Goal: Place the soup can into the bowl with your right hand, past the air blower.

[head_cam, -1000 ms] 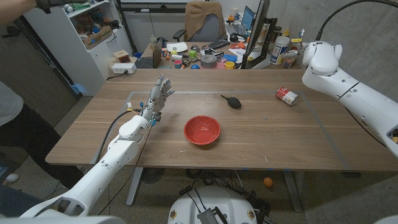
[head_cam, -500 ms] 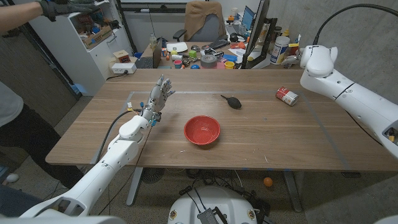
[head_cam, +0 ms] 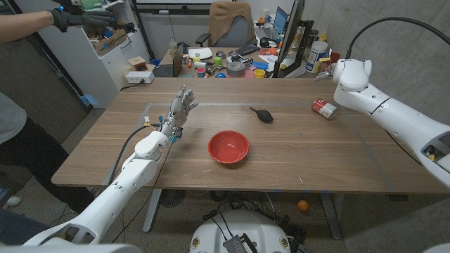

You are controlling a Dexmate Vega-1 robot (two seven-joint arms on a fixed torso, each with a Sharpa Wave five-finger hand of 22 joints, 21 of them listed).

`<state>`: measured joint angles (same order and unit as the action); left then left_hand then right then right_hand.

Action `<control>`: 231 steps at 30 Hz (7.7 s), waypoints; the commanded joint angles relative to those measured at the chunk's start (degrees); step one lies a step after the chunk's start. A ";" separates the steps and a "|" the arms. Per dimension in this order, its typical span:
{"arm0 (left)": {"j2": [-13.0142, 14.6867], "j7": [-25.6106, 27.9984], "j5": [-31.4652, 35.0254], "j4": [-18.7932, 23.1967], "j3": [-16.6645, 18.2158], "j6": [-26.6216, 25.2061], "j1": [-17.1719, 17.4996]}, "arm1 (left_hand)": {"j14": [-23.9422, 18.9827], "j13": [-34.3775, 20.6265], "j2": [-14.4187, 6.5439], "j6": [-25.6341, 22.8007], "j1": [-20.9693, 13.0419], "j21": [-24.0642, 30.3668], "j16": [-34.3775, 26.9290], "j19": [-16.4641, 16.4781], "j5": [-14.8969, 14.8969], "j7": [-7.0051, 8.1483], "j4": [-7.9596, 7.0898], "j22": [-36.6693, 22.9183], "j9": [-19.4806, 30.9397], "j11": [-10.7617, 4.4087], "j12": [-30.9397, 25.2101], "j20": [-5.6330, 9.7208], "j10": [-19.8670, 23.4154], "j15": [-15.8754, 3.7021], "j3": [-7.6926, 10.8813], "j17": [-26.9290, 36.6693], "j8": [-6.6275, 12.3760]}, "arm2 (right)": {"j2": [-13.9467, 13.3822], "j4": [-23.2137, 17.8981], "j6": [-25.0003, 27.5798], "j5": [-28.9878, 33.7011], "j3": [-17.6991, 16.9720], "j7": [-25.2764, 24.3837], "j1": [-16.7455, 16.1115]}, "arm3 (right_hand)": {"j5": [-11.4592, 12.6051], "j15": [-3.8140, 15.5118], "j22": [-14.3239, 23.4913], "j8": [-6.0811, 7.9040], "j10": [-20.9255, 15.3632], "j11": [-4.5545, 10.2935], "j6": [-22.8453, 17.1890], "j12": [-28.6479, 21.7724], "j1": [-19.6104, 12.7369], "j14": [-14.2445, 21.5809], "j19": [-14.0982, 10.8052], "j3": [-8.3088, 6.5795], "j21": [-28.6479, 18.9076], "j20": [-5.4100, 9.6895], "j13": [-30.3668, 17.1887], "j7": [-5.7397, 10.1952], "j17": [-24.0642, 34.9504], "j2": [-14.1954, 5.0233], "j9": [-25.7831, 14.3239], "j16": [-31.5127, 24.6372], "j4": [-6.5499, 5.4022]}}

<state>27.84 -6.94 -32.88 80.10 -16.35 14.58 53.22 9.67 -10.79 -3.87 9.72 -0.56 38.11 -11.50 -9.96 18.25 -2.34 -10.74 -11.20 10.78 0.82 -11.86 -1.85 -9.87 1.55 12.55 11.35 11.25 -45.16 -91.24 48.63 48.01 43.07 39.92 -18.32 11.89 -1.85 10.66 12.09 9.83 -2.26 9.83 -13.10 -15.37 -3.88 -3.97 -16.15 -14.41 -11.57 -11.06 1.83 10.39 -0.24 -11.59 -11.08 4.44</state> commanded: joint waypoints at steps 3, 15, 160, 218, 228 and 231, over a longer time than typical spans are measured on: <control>-0.01 -0.11 -0.06 -0.19 -0.18 -0.48 -0.28 | 9.35 -0.27 -6.11 12.79 0.39 -0.23 -0.25 -6.70 0.27 0.12 -0.25 -0.17 0.20 0.39 -0.22 -0.45 -12.53 0.31 0.08 0.06 0.03 | 1.51 4.14 -0.45 -2.19 1.04 1.58 0.41 | 0.25 -0.26 -0.01 0.31 0.39 0.22 6.29 -0.40 -1.25 1.84 -2.31 -0.10 -0.58 -0.52 -0.16 -0.76 -0.05 -0.07 -0.08 -0.74 0.57; -0.45 -0.45 -0.10 -0.96 -0.37 -0.38 -0.75 | 9.44 -0.27 -6.15 12.78 0.43 -0.25 -0.22 -6.69 0.30 0.16 -0.27 -0.19 0.21 0.40 -0.21 -0.46 -12.55 0.29 0.06 0.06 0.02 | 1.08 5.76 -1.67 -1.36 3.62 3.22 1.56 | 0.23 -0.68 -0.04 -0.08 0.84 0.29 6.99 -0.03 -1.72 1.79 -3.67 0.26 -0.53 -0.81 -0.12 0.96 -0.04 -0.01 -0.04 -0.32 0.87; -4.12 -6.89 0.18 -12.33 -0.97 1.51 -7.69 | 9.83 -0.27 -5.89 12.45 0.49 -0.72 -0.12 -6.90 0.48 0.70 -0.18 -0.25 0.23 0.48 -0.06 -0.37 -12.93 0.31 -1.00 0.05 -0.09 | 3.88 -4.06 -22.37 -1.06 -1.57 -10.77 -2.79 | 0.09 14.54 22.56 6.50 -70.01 3.60 -56.95 -19.37 -58.35 80.52 -54.28 -2.39 -42.58 24.50 -10.44 -2.02 15.97 -10.29 -3.96 -22.04 -1.03; -3.72 -11.06 -0.87 -15.57 0.68 2.80 -8.61 | 9.84 -0.27 -5.87 12.40 0.32 -0.94 -0.15 -6.84 0.55 0.60 -0.10 -0.21 0.23 0.51 -0.11 -0.27 -12.91 0.27 -1.23 0.02 -0.07 | 9.23 -24.72 -47.85 -1.56 -2.50 -10.11 -8.47 | 0.09 14.58 19.71 5.51 -70.78 3.59 -58.31 -19.74 -58.08 80.85 -54.40 -2.76 -43.46 24.47 -11.15 -2.08 16.63 -10.02 -4.95 -21.90 -2.29; -3.51 -11.28 -0.83 -15.87 0.87 2.84 -8.63 | 9.86 -0.27 -5.88 12.46 0.32 -0.99 -0.15 -6.85 0.56 0.69 -0.10 -0.21 0.23 0.49 -0.11 -0.31 -12.93 0.26 -1.28 0.02 -0.09 | 9.23 -28.00 -51.03 -0.92 -2.67 -9.79 -10.68 | 0.07 14.55 19.35 5.39 -70.98 3.42 -58.53 -19.72 -58.04 80.95 -54.36 -2.78 -43.61 24.46 -11.08 -2.16 16.74 -9.98 -5.09 -21.93 -2.42; -3.45 -11.31 -0.78 -15.87 0.89 2.82 -8.65 | 9.85 -0.27 -5.88 12.43 0.32 -0.99 -0.15 -6.84 0.57 0.65 -0.11 -0.21 0.23 0.46 -0.12 -0.27 -12.92 0.24 -1.29 0.02 -0.07 | 9.41 -28.53 -51.89 -0.93 -2.66 -9.66 -11.26 | 0.05 14.52 19.21 5.31 -70.96 3.46 -58.52 -19.71 -57.92 80.86 -54.32 -2.73 -43.67 24.45 -11.12 -2.09 16.72 -9.93 -5.15 -21.84 -2.55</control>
<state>24.14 -17.99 -33.72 64.51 -15.62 17.42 44.68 9.67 -10.79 -3.87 9.83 -0.56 37.47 -11.50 -9.96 18.46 -1.84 -10.99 -11.31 10.78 1.33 -11.86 -1.84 -9.77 1.54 11.36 11.20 11.25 -36.07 -116.53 0.13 46.54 40.42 30.04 -27.40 11.64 -2.94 29.84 17.57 -50.34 -9.24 -48.03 -31.76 -56.42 62.77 -53.50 -14.38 -57.68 2.57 -21.94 -0.13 27.00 7.09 -16.54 -32.76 6.31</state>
